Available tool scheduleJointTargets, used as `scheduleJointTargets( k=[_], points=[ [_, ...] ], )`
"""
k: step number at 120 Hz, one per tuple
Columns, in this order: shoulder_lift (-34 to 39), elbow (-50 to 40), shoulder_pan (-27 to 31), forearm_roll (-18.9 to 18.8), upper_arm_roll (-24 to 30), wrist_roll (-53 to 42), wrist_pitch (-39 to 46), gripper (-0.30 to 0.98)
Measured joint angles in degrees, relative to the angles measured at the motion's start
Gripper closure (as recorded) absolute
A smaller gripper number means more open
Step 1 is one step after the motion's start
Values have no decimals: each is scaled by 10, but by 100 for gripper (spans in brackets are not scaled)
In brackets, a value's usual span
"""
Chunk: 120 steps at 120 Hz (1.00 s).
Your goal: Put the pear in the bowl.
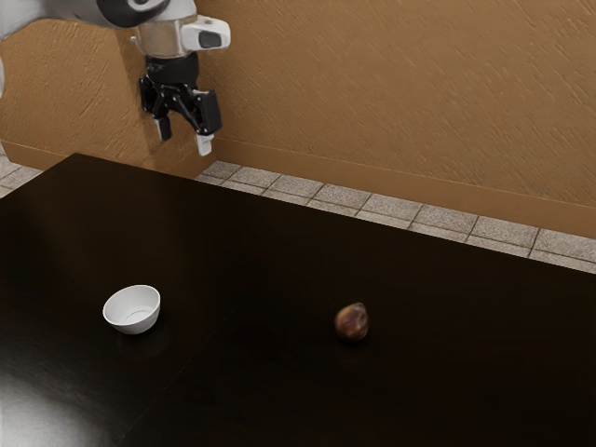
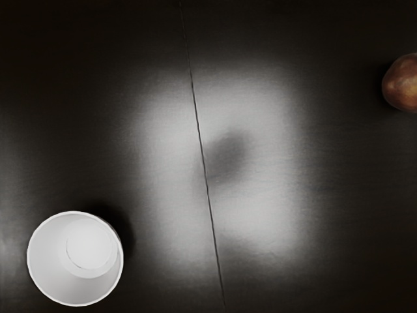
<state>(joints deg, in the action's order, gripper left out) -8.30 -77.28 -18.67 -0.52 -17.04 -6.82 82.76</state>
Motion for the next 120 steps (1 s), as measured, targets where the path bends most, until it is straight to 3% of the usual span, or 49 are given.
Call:
scheduleJointTargets(
  k=[21,46,57,79,120],
  points=[
    [-3,0,0,-2,12,-12,41,0],
    [-86,8,-15,-5,133,-22,117,0],
    [-131,13,-30,-6,156,-24,144,0],
    [-249,76,-44,-7,157,-26,125,0],
    [-323,95,-61,8,141,11,57,0]
  ],
)
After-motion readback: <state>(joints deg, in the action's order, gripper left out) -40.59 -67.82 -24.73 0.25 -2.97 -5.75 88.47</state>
